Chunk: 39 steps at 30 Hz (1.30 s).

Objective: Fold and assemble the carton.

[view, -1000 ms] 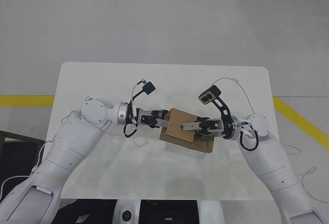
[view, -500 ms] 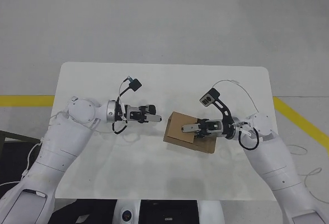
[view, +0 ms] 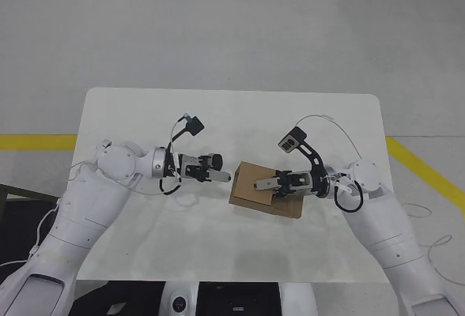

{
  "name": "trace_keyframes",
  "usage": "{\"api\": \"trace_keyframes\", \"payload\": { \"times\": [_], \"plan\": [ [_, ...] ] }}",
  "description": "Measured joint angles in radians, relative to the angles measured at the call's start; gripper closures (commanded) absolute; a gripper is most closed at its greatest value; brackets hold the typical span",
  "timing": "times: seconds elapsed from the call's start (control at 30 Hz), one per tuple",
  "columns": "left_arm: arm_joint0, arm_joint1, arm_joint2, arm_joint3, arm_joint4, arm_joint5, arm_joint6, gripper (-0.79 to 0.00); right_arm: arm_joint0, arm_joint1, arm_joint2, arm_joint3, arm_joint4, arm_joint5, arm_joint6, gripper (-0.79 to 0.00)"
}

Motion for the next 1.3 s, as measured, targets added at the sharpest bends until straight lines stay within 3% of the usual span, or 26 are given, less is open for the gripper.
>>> {"api": "trace_keyframes", "payload": {
  "times": [0.53, 0.93, 1.17, 1.3],
  "plan": [
    [-0.043, -0.025, 0.082, 0.014, -0.009, -0.001, 0.018, -0.785, 0.006, -0.005, -0.008, -0.011, 0.008, -0.011, -0.014, 0.0],
    [-0.014, 0.003, 0.002, 0.058, 0.053, -0.01, 0.03, -0.785, 0.009, -0.001, -0.013, 0.034, -0.05, 0.008, -0.02, 0.0],
    [0.015, 0.024, -0.066, 0.02, 0.194, -0.183, 0.105, -0.785, 0.033, -0.007, -0.058, 0.101, -0.128, 0.003, -0.022, 0.0],
    [0.045, 0.038, -0.124, -0.011, 0.325, -0.279, 0.206, -0.785, 0.056, -0.018, -0.103, 0.144, -0.161, -0.017, -0.021, 0.0]
  ]
}}
